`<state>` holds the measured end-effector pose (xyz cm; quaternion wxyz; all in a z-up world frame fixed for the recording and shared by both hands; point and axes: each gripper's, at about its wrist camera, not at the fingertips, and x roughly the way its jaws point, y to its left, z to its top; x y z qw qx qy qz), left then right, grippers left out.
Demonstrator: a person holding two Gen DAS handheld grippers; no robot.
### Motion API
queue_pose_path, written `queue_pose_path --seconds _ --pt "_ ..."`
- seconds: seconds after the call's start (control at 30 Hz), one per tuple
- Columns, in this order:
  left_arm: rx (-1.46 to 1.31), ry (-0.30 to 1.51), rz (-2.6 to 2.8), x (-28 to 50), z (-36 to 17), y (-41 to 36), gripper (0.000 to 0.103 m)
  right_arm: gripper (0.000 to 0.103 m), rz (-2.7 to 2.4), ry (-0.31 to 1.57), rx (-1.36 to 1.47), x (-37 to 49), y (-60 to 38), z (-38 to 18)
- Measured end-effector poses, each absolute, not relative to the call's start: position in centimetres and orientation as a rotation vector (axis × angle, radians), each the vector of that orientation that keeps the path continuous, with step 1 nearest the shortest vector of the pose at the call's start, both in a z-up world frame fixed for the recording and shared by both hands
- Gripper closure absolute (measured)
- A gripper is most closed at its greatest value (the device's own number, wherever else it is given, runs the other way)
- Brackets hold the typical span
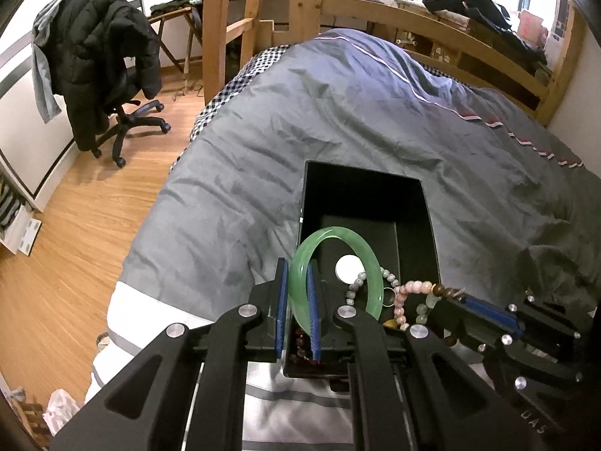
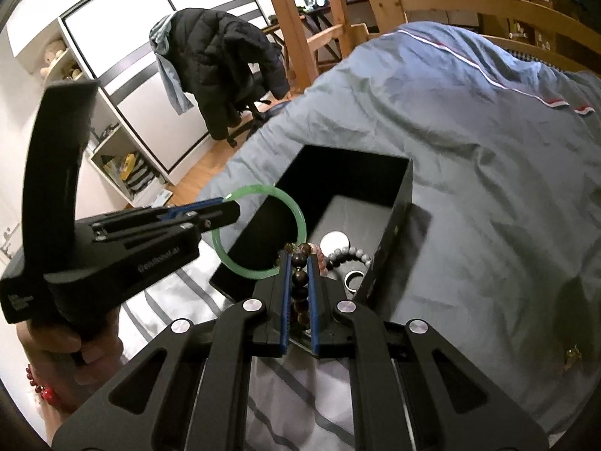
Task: Organize jewelry
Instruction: 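Open both tools to drop bangle and bracelet into the black box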
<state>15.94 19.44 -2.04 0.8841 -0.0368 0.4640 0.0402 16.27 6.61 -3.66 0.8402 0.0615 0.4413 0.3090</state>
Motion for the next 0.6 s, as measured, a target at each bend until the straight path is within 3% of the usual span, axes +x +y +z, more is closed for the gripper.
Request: queue_pose_path --seconds 0.13,0.17,0.2,0.27,0.33,0.4,0.43,0.5,0.6 --pt "-0.108 0.959 0.085 15.8 -1.9 19.8 0.091 0.091 0.662 0.944 0.139 16.4 6.5 -3.7" --pt "-0.114 0.956 0.083 15.8 -1.8 19.8 0.090 0.085 0.663 0.944 0.141 16.4 6.4 -3.6" --pt "-0.120 0.943 0.084 15.6 -1.6 19.9 0.090 0.070 0.658 0.938 0.147 16.4 6.2 -3.5" --pt "-0.133 0.936 0.075 15.6 -1.5 19.9 0.088 0.052 0.650 0.917 0.157 16.4 5.8 -3.1" --pt "-0.146 0.928 0.061 15.6 -1.4 19.9 0.076 0.046 0.645 0.902 0.164 16.3 5.2 -2.7" --pt "-0.138 0.910 0.065 15.5 -1.1 19.8 0.053 0.040 0.625 0.888 0.164 16.3 4.4 -2.2" --pt "-0.139 0.901 0.060 15.4 -0.9 19.7 0.049 0.039 0.610 0.878 0.160 16.2 3.8 -1.9" --pt "-0.143 0.881 0.046 15.2 -0.6 19.5 0.031 0.034 0.578 0.861 0.138 16.1 2.7 -1.5" --pt "-0.128 0.857 0.032 15.1 -0.1 18.8 0.024 0.032 0.529 0.843 0.099 16.0 0.9 -0.9"
